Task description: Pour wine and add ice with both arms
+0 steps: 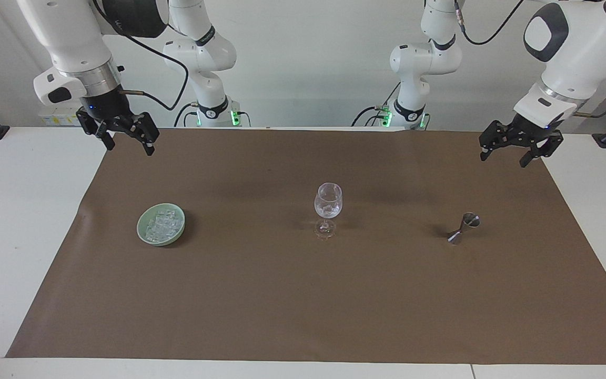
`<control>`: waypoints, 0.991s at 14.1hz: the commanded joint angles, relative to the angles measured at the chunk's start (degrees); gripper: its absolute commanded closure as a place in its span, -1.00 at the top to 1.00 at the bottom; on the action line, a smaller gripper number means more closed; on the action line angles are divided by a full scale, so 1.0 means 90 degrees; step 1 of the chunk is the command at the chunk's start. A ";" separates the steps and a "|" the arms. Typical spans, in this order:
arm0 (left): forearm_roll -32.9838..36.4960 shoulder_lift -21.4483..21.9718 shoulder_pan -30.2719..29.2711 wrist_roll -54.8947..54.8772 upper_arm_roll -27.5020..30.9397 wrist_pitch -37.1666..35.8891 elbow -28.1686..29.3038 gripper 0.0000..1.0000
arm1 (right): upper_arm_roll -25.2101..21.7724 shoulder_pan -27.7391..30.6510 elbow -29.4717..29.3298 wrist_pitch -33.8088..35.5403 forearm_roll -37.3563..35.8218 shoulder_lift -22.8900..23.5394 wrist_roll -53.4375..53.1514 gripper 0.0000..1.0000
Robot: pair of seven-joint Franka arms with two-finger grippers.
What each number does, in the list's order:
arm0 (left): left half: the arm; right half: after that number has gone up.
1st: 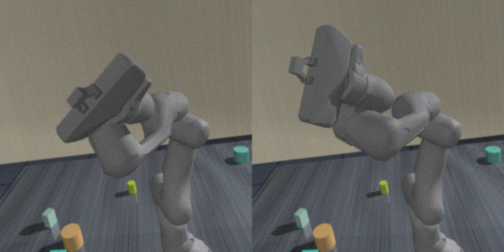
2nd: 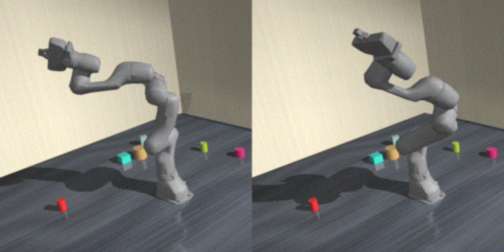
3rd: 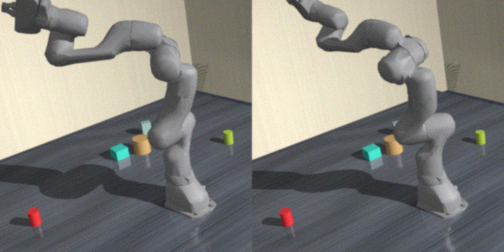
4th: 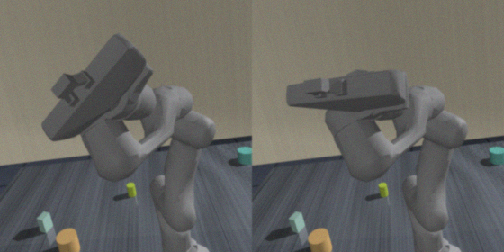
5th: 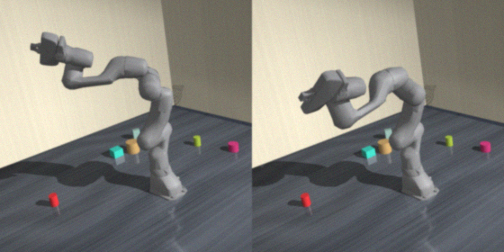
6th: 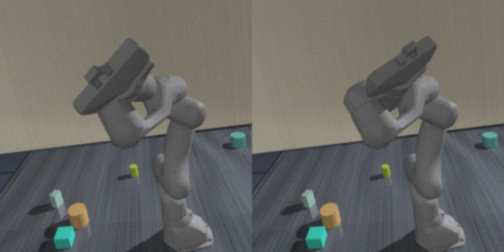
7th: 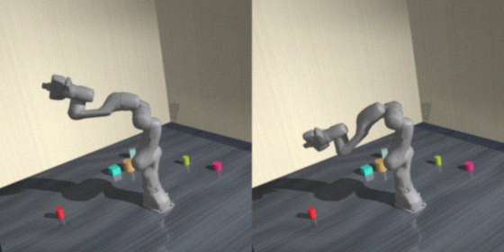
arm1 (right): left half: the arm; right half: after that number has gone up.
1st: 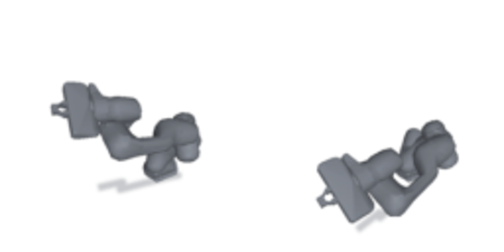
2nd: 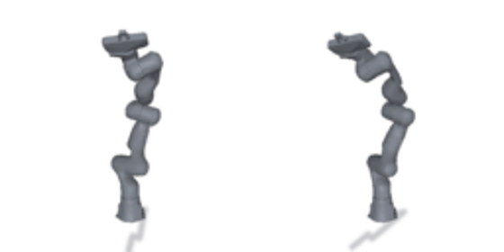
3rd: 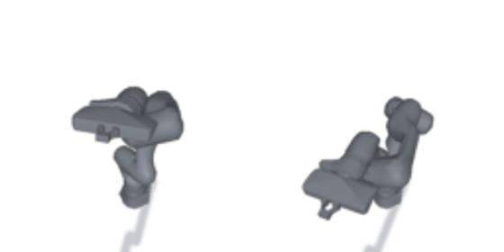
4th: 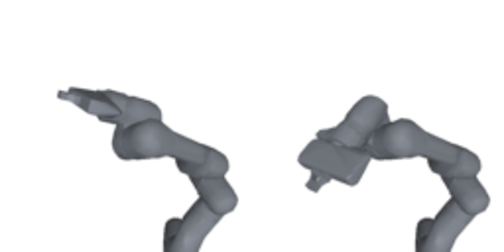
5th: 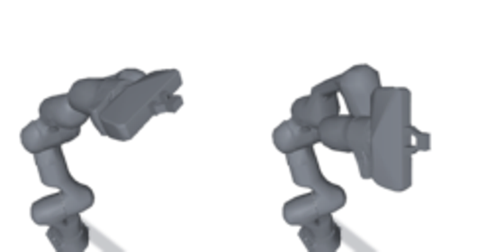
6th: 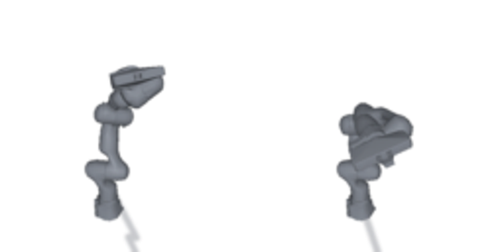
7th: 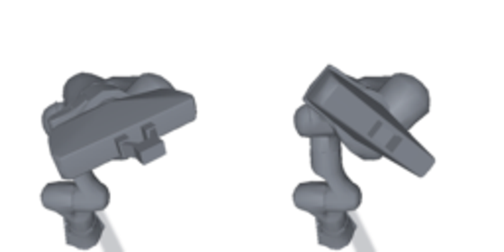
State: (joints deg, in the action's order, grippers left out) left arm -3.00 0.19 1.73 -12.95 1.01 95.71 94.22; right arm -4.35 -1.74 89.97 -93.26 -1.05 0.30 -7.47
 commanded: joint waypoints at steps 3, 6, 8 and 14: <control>0.0099 -0.0031 0.0072 0.0063 0.0035 0.0049 -0.0118 1.00 | -0.0024 0.0096 0.0150 0.0079 0.0156 -0.0161 0.0205 1.00; 0.0099 -0.0011 0.0013 0.0053 0.0025 0.0049 -0.0079 1.00 | -0.0014 0.0086 0.0033 0.0342 0.0166 -0.0161 0.0196 1.00; 0.0099 0.0018 -0.0006 0.0033 0.0035 0.0049 -0.0001 1.00 | 0.0015 0.0077 0.0023 0.0401 0.0165 -0.0171 0.0196 1.00; 0.0099 0.0038 0.0052 0.0033 0.0025 0.0039 0.0058 1.00 | 0.0044 0.0038 0.0081 0.0547 0.0175 -0.0229 0.0186 1.00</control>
State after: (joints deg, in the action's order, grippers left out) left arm -3.00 0.17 1.74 -12.95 1.05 95.78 94.05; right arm -4.12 -1.89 89.91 -89.19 -0.89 -0.86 -7.37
